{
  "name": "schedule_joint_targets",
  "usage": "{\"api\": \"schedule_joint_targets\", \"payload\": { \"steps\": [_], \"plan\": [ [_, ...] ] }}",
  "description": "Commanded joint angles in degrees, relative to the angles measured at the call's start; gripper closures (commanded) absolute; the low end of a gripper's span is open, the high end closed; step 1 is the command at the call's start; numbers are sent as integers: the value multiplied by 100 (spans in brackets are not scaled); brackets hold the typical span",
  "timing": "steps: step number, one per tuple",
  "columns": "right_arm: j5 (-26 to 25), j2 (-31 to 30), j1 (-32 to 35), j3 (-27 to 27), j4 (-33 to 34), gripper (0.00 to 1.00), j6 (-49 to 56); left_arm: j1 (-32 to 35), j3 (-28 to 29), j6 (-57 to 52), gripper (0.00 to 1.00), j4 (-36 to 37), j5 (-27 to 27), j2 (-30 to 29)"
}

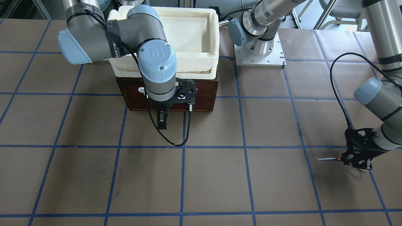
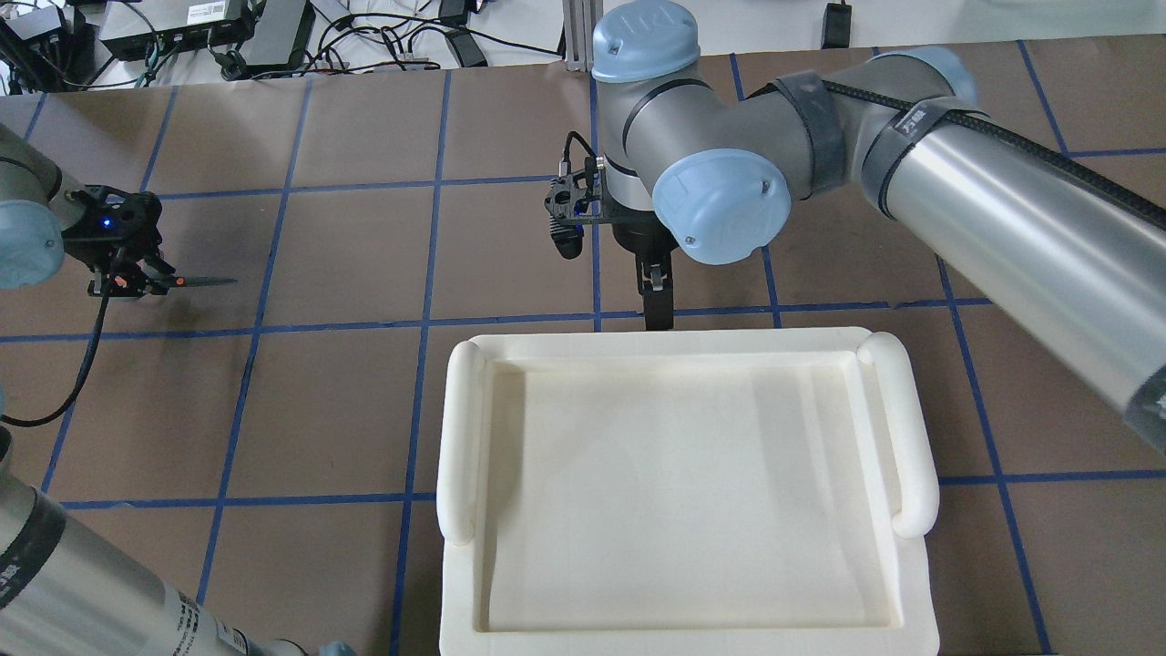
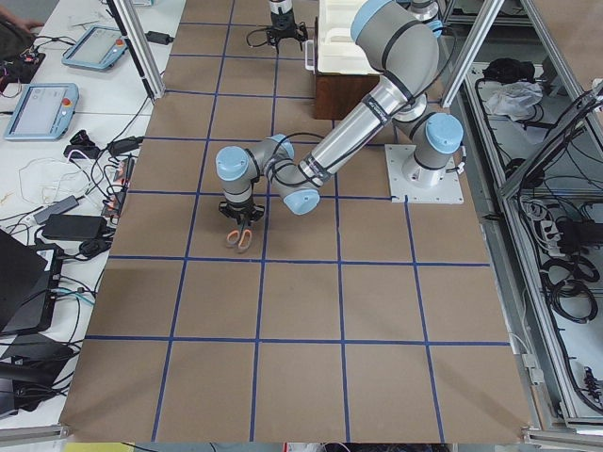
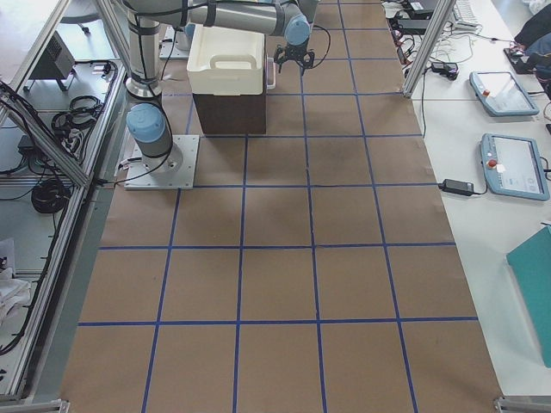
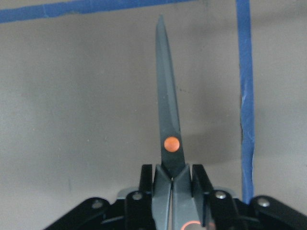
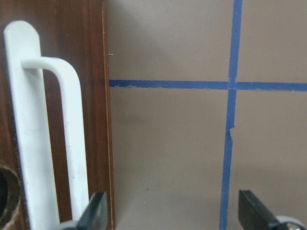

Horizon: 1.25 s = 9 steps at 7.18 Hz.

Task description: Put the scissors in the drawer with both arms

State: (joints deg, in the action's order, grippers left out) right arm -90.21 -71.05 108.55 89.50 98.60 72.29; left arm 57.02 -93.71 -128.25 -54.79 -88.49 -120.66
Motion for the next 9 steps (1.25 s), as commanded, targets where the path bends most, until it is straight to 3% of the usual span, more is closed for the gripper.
{"api": "schedule_joint_targets", "payload": {
  "steps": [1, 3, 9],
  "plan": [
    [21, 30, -88, -108, -445, 11, -40, 2, 2, -7, 84, -40, 15, 7],
    [65, 38, -159, -108, -762, 11, -31, 2, -7, -7, 86, -92, 24, 33],
    [47, 118, -115, 15, -745, 10, -22, 10, -7, 2, 86, -172, 33, 69]
  ]
}}
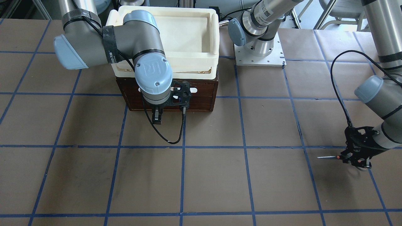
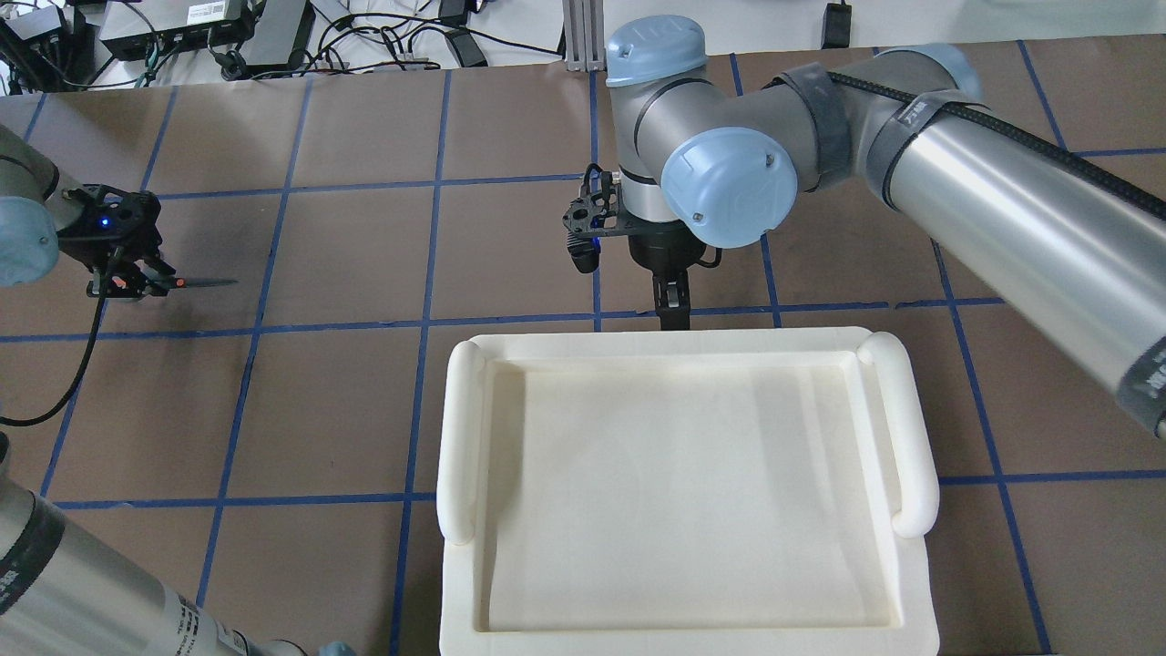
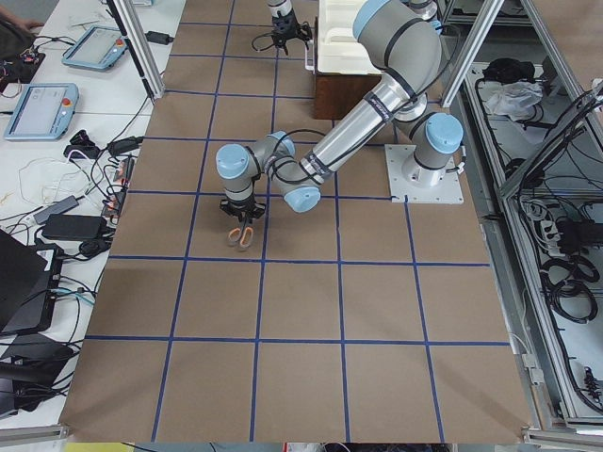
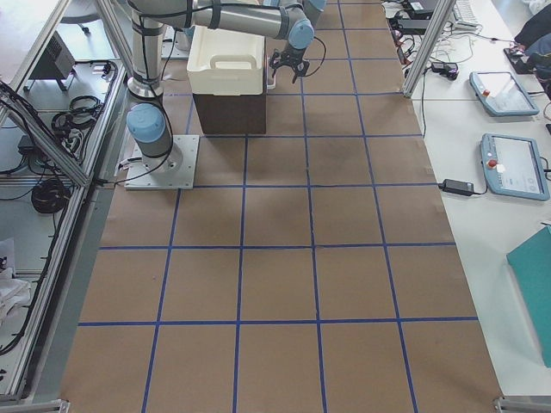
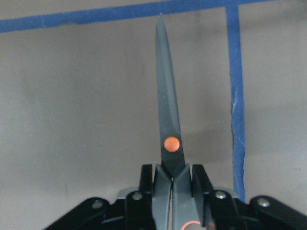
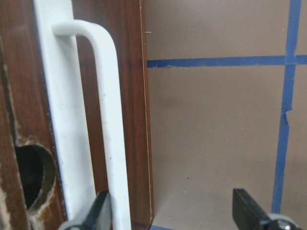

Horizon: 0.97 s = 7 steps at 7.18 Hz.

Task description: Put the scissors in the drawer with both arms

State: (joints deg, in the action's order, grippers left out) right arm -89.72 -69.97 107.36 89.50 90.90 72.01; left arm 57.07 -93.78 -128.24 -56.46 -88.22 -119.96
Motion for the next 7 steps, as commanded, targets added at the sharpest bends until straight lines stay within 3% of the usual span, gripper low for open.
{"api": "schedule_joint_targets", "payload": {
  "steps": [1, 3, 7],
  "plan": [
    [-1, 19, 22, 76, 51, 10, 24, 15, 0, 1, 87, -6, 7, 25],
    [-1, 45, 40, 103, 426, 10, 50, 85, 70, 53, 88, -198, 7, 252],
    [-63, 54, 66, 86, 964, 1, 41, 1146, 262, 993, 89, -1908, -11, 1508]
  ]
}}
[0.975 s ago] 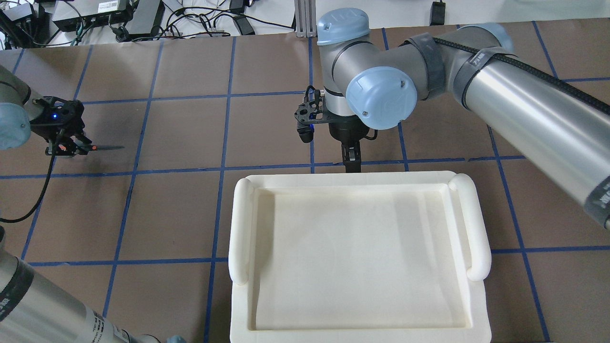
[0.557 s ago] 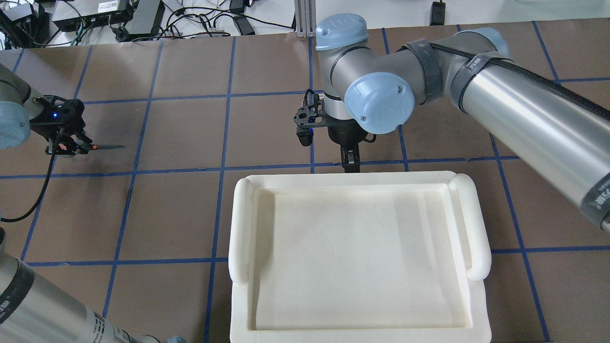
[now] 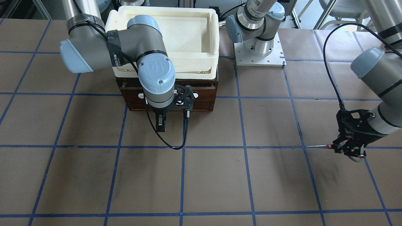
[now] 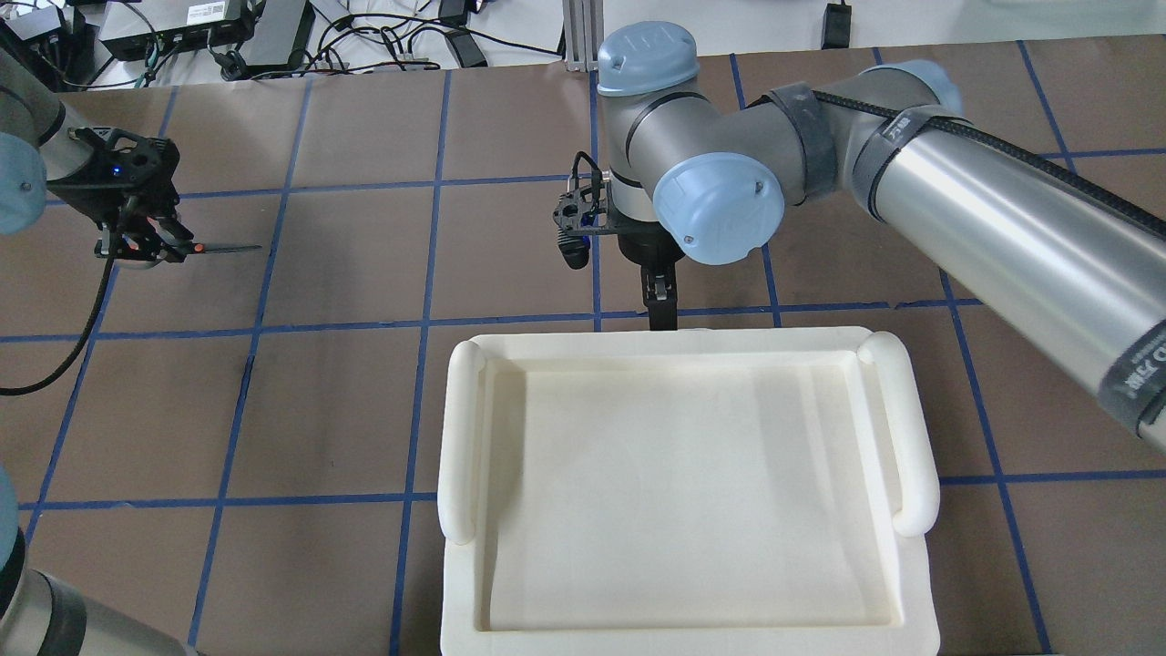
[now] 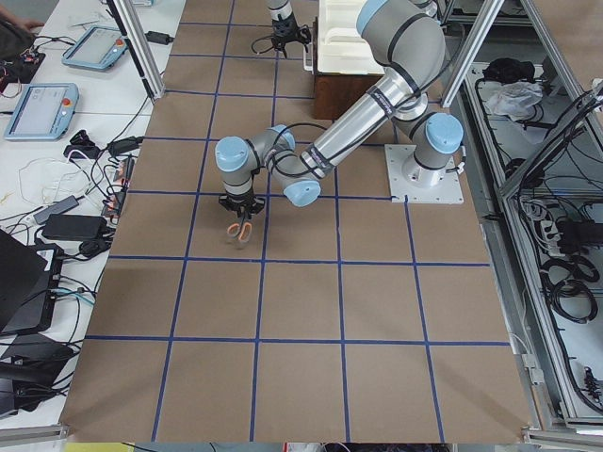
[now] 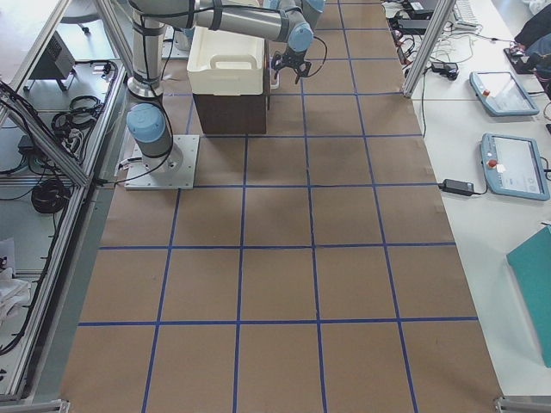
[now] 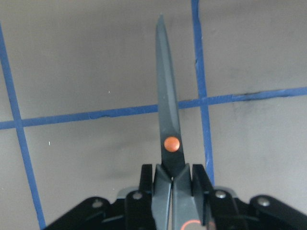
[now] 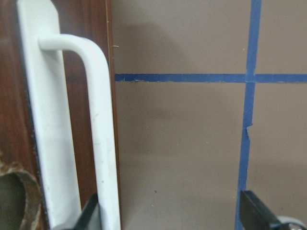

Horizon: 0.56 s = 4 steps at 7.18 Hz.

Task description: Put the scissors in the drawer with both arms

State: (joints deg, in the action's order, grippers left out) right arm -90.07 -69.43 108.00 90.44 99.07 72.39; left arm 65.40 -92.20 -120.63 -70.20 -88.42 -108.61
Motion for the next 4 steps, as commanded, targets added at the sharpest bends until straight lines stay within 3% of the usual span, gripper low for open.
{"api": "schedule_joint_targets", "payload": {
  "steps": [1, 2, 4],
  "plan": [
    [-37, 17, 2, -9, 426, 1, 55, 542, 349, 581, 89, -1182, 79, 672],
    [-37, 43, 2, -17, 603, 1, 117, 840, 517, 724, 89, -1833, 253, 962],
    [-37, 122, -6, -70, 875, 1, 152, 1472, 519, 1819, 89, -1953, 220, 1210]
  ]
}}
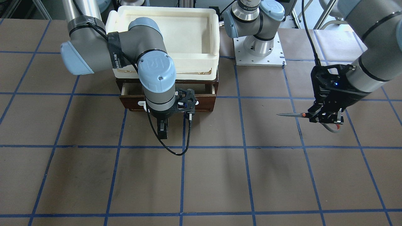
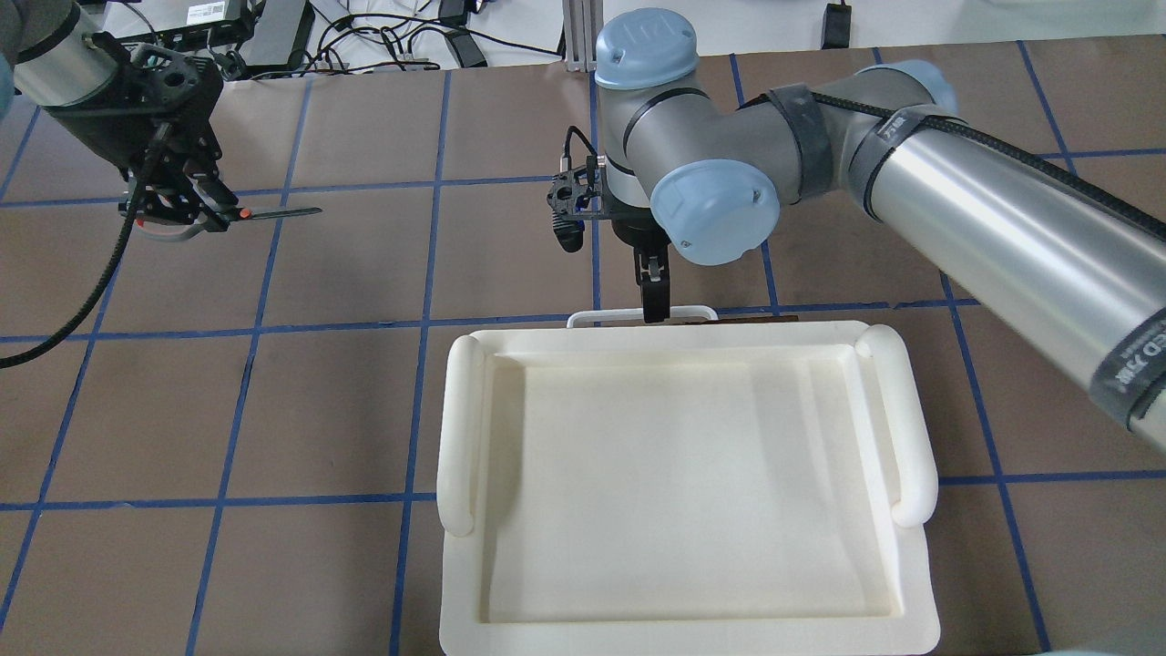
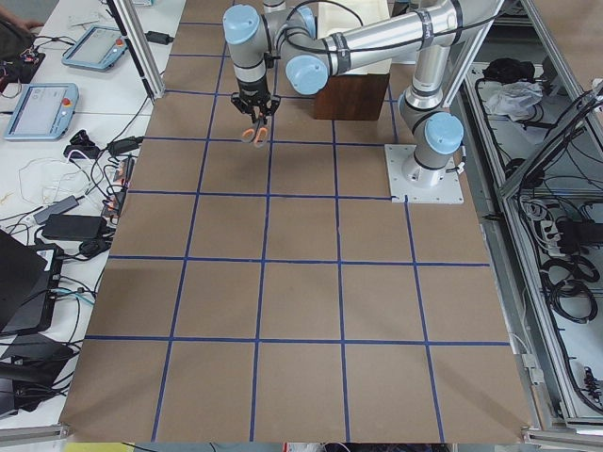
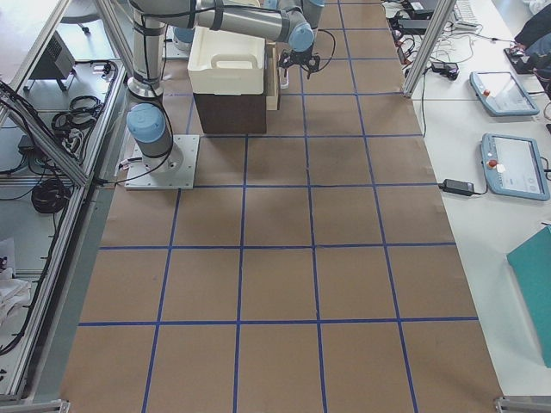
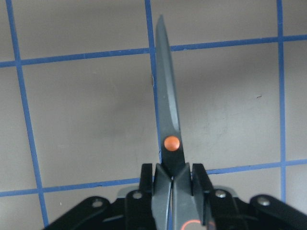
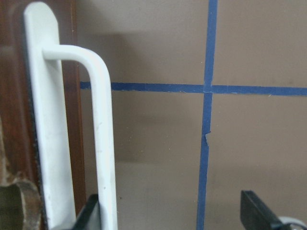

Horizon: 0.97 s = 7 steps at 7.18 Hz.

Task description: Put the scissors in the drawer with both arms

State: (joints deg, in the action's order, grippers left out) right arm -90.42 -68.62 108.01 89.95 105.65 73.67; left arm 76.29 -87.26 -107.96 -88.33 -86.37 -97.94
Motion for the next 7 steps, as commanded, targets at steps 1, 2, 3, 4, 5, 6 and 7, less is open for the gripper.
{"api": "schedule_joint_targets", "payload": {
  "steps": [1, 2, 3, 4, 5, 6, 7],
  "plan": [
    [-1, 128, -17, -30, 349, 1, 24, 718, 33, 913, 89, -158, 6, 256],
    [-1, 138, -69, -39, 490, 1, 24, 921, 33, 1152, 89, -237, 6, 292],
    [-1, 147, -78, -196, 483, 1, 24, 1019, 33, 1241, 89, -237, 15, 319],
    [7, 173, -87, -363, 448, 1, 24, 1089, 16, 1494, 89, -237, 67, 328],
    [-1, 173, -87, -382, 447, 1, 24, 1229, 25, 1549, 89, -229, 33, 328],
    [-1, 173, -87, -434, 456, 1, 33, 1274, 25, 1558, 89, -229, 24, 319],
    [-1, 190, -105, -513, 465, 1, 59, 1275, 25, 1550, 89, -229, 15, 345]
  ]
}}
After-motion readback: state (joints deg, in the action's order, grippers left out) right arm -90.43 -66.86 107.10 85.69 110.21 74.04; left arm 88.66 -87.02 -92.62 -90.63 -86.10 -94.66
